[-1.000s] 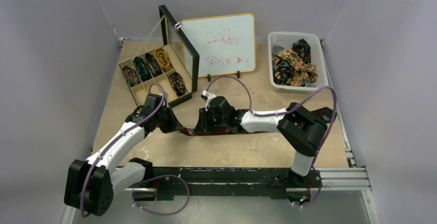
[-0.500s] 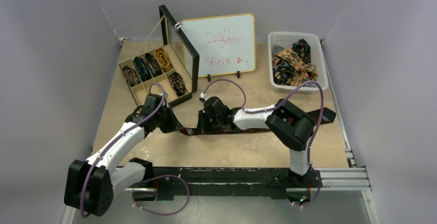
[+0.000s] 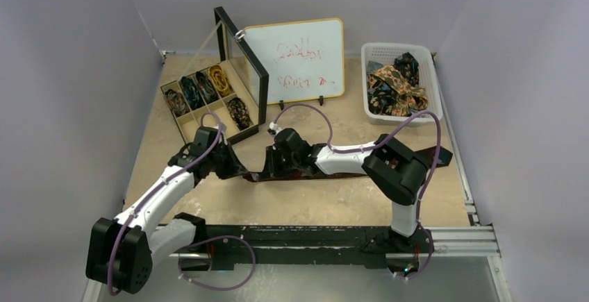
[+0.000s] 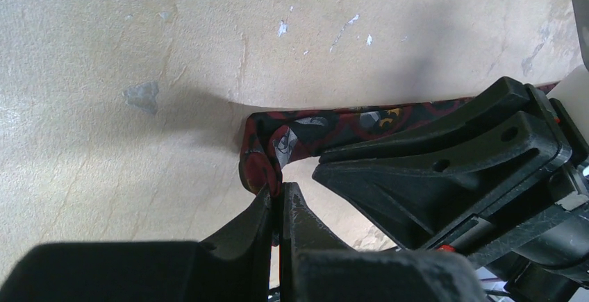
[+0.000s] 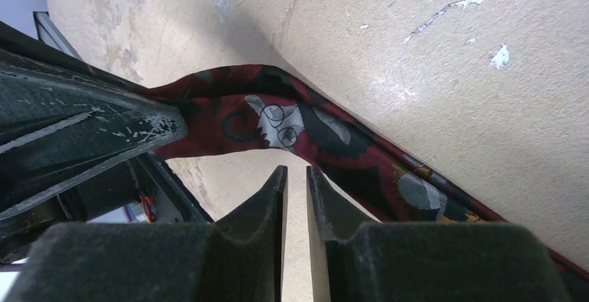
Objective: Roll the ties
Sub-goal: Roll the tie at the center of the board.
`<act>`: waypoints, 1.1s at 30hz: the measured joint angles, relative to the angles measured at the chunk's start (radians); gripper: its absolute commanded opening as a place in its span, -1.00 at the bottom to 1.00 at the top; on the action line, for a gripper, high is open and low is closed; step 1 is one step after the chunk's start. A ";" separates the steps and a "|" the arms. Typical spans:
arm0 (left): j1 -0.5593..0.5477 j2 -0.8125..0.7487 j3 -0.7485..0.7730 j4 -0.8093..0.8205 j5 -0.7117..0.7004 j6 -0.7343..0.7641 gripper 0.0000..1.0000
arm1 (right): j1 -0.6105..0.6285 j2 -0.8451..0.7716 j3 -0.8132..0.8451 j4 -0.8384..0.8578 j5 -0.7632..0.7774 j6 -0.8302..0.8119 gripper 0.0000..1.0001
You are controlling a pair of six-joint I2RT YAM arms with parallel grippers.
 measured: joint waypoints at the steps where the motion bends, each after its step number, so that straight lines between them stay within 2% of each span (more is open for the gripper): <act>1: 0.000 0.000 0.000 0.000 0.001 0.000 -1.00 | 0.000 0.000 0.000 0.000 0.002 0.000 -0.66; 19: -0.001 -0.019 0.000 0.018 0.056 0.000 -1.00 | -0.017 0.047 0.007 0.023 0.021 0.010 -0.72; 30: -0.100 0.023 0.002 0.158 0.138 -0.029 -1.00 | -0.041 0.068 0.026 0.032 -0.032 0.010 -0.70; 33: -0.106 0.071 0.003 0.195 0.147 -0.046 -1.00 | -0.060 0.068 0.025 0.032 -0.060 0.008 -0.61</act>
